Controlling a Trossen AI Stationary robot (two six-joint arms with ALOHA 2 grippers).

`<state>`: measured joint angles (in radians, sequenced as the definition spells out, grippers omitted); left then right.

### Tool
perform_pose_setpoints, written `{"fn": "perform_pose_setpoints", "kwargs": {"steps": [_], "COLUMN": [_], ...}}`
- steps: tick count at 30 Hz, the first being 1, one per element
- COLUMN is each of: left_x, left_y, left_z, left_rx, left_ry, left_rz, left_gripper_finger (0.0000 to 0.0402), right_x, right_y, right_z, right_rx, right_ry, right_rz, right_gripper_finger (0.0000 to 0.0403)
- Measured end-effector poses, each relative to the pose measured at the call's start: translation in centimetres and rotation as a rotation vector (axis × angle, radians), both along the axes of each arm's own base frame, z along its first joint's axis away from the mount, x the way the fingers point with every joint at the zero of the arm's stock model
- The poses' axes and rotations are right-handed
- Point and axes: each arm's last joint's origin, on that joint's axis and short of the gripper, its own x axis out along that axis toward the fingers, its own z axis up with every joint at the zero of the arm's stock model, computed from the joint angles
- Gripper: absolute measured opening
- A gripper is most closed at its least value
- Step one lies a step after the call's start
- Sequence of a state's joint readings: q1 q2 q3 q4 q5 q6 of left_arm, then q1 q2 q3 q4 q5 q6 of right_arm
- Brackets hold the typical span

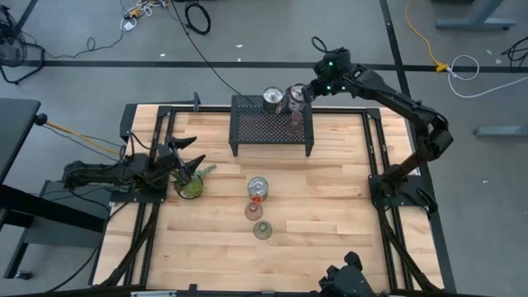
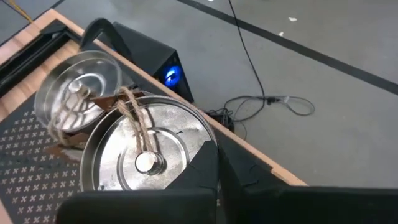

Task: Pick & Place candle stick holders
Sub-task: Put the bottom silver scented candle on the shelf

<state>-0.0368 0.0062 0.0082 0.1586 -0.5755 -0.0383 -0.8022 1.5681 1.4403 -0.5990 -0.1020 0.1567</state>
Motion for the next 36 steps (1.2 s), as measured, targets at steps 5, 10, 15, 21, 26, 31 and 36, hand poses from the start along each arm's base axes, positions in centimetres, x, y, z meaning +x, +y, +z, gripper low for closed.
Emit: {"fn": "perform_pose_setpoints", "kwargs": {"steps": [5,10,15,21,26,31,36], "left_x": [0.0,0.0,0.0,0.0,0.0,0.0,0.0], "left_y": [0.0,0.0,0.0,0.0,0.0,0.0,0.0], "left_z": [0.0,0.0,0.0,0.0,0.0,0.0,0.0], "left_rx": [0.000,-0.001,-0.001,-0.001,-0.001,-0.001,-0.001], "left_ry": [-0.001,-0.001,-0.001,-0.001,-0.001,0.000,-0.001], "left_rz": [0.000,0.000,-0.001,-0.001,0.000,0.000,0.000], "left_gripper_finger": [0.0385,0.0385,0.0385,0.0385,0.0385,0.0385,0.0385], "right_x": [0.6,0.6,0.6,1.2,1.4,1.6,1.6], "right_y": [0.5,0.6,0.6,0.6,0.3,0.1,0.1], "right_z": [0.0,0.0,-0.2,-0.8,-1.3,-1.4,-1.4], "right_rx": [-0.003,-0.003,0.000,0.009,0.013,0.006,0.005], "right_ry": [0.000,0.004,0.027,0.033,0.044,0.043,0.039], "right_rz": [0.018,0.018,0.000,0.010,0.013,0.016,0.019], "right_gripper_finger": [0.0000,0.0000,0.0000,0.0000,0.0000,0.0000,0.0005]}}
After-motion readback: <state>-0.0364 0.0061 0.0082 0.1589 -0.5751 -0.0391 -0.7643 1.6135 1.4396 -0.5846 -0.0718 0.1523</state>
